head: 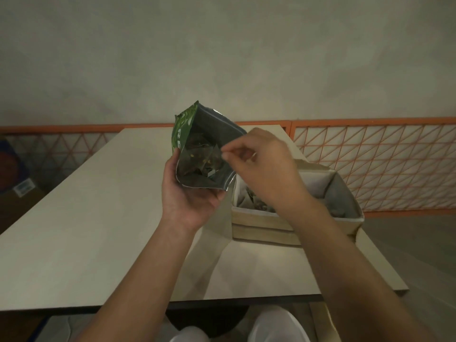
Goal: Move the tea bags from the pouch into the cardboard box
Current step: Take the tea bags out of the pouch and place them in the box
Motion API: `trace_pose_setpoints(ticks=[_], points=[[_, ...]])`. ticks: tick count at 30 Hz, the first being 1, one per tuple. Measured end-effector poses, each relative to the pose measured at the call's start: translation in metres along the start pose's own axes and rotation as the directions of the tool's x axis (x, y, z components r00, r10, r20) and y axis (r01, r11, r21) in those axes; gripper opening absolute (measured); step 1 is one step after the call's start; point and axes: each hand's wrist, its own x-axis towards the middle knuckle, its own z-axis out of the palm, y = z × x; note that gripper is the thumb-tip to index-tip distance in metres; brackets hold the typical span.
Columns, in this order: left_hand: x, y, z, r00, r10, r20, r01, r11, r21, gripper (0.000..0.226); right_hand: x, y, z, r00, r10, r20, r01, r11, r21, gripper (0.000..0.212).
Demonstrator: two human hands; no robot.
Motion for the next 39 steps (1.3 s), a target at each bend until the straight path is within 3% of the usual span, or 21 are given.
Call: trace_pose_setpoints(ticks=[4, 7, 11, 16, 19, 25, 29, 32, 39], points=[[-0.001, 0.005, -0.002, 0.999, 0.008, -0.040, -0.009, 1.000, -0.006, 0.061, 0.015, -0.005, 0.036, 0.982, -0.055, 0.180, 0.088, 0.980, -0.180, 0.021], [-0.003, 0.004, -0.002, 0.999, -0.001, -0.037, -0.001, 0.999, -0.034, 0.060, 0.027, -0.009, 0.053, 0.940, 0.014, 0.340, 0.122, 0.919, -0.375, 0.036], [-0.005, 0.003, -0.003, 0.999, -0.009, -0.032, 0.007, 0.999, -0.044, 0.057, 0.042, -0.008, 0.063, 0.887, 0.141, 0.440, 0.085, 0.885, -0.457, 0.041], [-0.003, 0.004, -0.005, 0.999, -0.026, -0.039, 0.025, 0.999, -0.029, 0.059, 0.052, 0.004, 0.079, 0.862, 0.247, 0.442, 0.019, 0.857, -0.515, 0.040], [-0.003, 0.003, -0.006, 0.999, -0.029, -0.044, 0.028, 0.999, -0.027, 0.059, 0.053, 0.008, 0.083, 0.886, 0.256, 0.386, -0.015, 0.849, -0.528, 0.026], [-0.005, 0.003, -0.003, 0.998, -0.032, -0.047, 0.031, 0.999, -0.031, 0.056, 0.045, -0.001, 0.057, 0.934, 0.197, 0.298, -0.100, 0.945, -0.311, 0.012], [-0.002, 0.003, -0.001, 0.999, -0.042, -0.002, 0.042, 0.998, -0.042, 0.054, 0.032, -0.010, 0.021, 0.979, 0.168, 0.116, -0.168, 0.986, -0.010, 0.007], [-0.001, 0.003, 0.000, 0.998, -0.060, 0.028, 0.061, 0.997, -0.049, 0.059, 0.020, -0.003, -0.007, 0.978, 0.206, 0.014, -0.204, 0.953, 0.226, 0.017], [0.001, -0.005, -0.002, 0.994, -0.070, 0.085, 0.076, 0.995, -0.071, 0.061, -0.017, 0.044, -0.039, 0.937, 0.337, -0.088, -0.296, 0.903, 0.312, 0.025]])
